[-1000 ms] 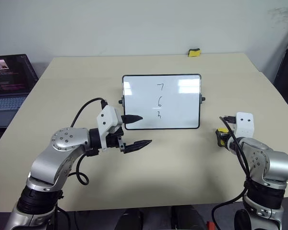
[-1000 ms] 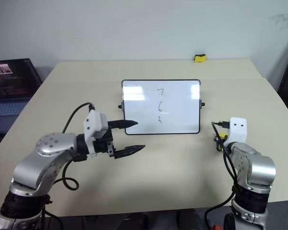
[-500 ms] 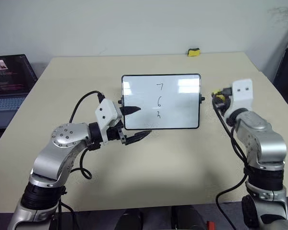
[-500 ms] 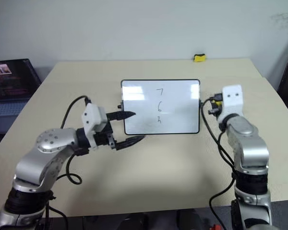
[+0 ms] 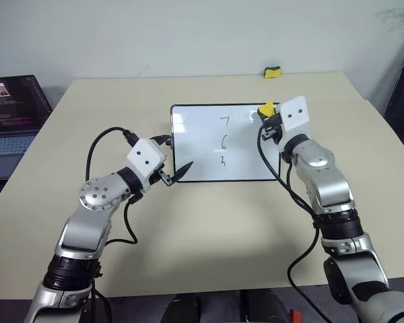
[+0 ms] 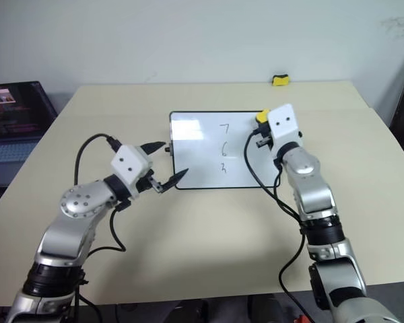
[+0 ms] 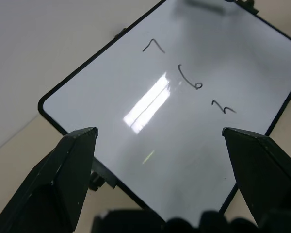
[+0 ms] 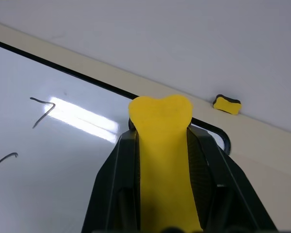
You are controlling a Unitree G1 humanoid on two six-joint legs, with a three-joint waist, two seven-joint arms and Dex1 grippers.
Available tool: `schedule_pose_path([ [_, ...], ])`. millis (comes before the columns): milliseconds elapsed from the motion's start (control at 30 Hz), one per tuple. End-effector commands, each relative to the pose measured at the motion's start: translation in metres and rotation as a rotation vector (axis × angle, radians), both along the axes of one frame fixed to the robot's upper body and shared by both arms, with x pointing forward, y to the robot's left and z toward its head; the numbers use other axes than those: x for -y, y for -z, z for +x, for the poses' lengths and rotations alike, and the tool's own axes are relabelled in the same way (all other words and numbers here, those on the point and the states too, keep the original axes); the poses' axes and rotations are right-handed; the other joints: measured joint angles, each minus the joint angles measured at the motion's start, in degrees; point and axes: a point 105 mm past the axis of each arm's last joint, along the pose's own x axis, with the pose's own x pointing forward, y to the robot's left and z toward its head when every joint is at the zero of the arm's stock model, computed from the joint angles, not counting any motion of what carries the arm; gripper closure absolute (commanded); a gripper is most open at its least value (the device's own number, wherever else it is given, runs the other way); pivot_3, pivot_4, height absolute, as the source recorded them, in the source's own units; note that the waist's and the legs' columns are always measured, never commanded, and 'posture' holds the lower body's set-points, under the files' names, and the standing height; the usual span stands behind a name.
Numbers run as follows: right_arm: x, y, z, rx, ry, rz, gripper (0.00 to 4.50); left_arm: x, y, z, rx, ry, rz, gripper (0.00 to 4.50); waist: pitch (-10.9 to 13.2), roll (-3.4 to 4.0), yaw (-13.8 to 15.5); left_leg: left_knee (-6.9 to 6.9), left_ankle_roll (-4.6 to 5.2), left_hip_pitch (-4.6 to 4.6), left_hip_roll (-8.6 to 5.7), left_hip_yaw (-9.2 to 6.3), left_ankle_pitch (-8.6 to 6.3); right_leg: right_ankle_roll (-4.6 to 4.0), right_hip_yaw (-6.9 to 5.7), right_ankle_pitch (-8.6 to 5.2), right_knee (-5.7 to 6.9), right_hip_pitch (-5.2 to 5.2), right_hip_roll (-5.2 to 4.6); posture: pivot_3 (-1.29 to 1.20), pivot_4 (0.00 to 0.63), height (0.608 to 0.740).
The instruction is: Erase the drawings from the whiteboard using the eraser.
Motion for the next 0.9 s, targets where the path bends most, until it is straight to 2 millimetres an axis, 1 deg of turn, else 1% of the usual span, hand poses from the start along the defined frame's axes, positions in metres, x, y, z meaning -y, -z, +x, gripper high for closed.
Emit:
schedule_pose_path([
  [33,-0.013,-0.019,0.004,0.089,-0.041,-0.015,3.52,-0.004,-0.006,-0.001,0.046,-0.035,-0.024,0.0,0.0,0.0,0.0,0.0,0.0,0.0,0.01,-0.01,0.0,0.0,-0.01,0.0,0.0,0.0,0.0,0.0,0.15,0.74],
  [200,-0.023,-0.02,0.011,0.099,-0.063,-0.026,3.52,0.003,0.005,-0.005,0.004,-0.026,-0.078,0.0,0.0,0.0,-0.1,0.01,-0.01,0.0,0.01,0.01,0.0,-0.01,0.01,0.0,0.03,-0.02,0.0,0.0,0.15,0.74],
  [300,-0.027,-0.023,0.015,0.108,-0.073,-0.026,3.52,0.008,0.006,-0.006,-0.012,-0.027,-0.138,0.0,0.0,0.0,-0.1,0.01,-0.01,0.0,0.02,0.0,0.0,-0.01,-0.01,0.01,0.05,-0.03,0.0,0.0,0.15,0.74],
  [367,-0.03,-0.025,0.017,0.114,-0.08,-0.025,3.52,0.012,0.004,-0.006,-0.004,-0.02,-0.164,0.0,0.0,0.0,-0.1,0.01,-0.01,0.0,0.01,0.02,0.0,-0.01,0.01,0.01,0.05,-0.03,0.0,0.0,0.15,0.74],
  [533,-0.04,-0.03,0.02,0.129,-0.103,-0.018,3.52,0.023,-0.011,-0.004,0.064,0.019,-0.231,0.0,0.0,0.0,-0.1,0.01,-0.03,0.0,0.02,0.02,0.02,-0.01,0.0,0.01,0.05,-0.03,0.0,0.0,0.15,0.74],
  [800,-0.044,-0.033,0.025,0.126,-0.102,-0.004,3.52,0.037,-0.009,-0.004,0.057,0.094,-0.253,0.0,0.0,0.0,-0.2,0.02,-0.04,0.01,0.02,0.05,0.02,-0.02,0.02,0.01,0.08,-0.05,0.0,0.0,0.15,0.74],
  [900,-0.045,-0.033,0.026,0.124,-0.099,-0.007,3.52,0.04,-0.01,-0.003,0.06,0.102,-0.255,0.0,0.0,0.0,-0.3,0.02,-0.04,0.01,0.02,0.04,0.02,-0.02,0.02,0.01,0.09,-0.05,0.0,0.0,0.15,0.74],
])
